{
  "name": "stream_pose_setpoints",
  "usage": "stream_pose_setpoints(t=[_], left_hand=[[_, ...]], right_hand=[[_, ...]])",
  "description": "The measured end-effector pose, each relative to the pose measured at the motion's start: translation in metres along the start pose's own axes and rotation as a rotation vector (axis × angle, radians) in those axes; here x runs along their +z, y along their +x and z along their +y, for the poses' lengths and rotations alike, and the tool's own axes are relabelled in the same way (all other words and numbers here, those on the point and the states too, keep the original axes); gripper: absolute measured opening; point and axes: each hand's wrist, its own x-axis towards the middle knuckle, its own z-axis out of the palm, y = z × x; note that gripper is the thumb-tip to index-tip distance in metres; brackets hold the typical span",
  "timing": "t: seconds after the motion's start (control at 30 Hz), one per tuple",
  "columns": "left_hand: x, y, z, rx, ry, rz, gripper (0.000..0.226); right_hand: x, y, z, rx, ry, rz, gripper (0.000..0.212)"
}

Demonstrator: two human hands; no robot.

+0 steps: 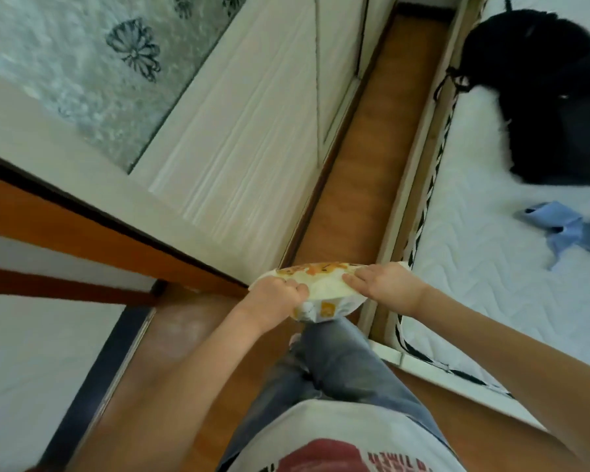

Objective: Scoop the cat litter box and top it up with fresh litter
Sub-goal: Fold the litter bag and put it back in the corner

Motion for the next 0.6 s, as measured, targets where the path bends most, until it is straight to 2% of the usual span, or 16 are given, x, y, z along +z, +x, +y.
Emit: stream_pose_setpoints(t=[0.1,0.3,0.47,0.6], left_hand=[[-0.007,0.041,-0.036,0.042,-0.01,0.051,0.035],[-0.026,0.143,-0.089,0.078,-0.09,0.084,0.034],[-0.055,0.235,-0.123,0.117,-0.098,0.002,0.043],[-0.071,0.308,-0.148,0.124,-0.085,-0.04,0.044]], right_hand=[[-0.009,0.013,0.037,0.076,-0.011,0.032,0.085],[-0.013,0.034,0.134,0.169,-0.029,-0.032,0.088],[-0.018,0.051,0.227,0.19,-0.007,-0.159,0.07],[-0.029,0.057,0.295,0.211,0.012,-0.18,0.065]])
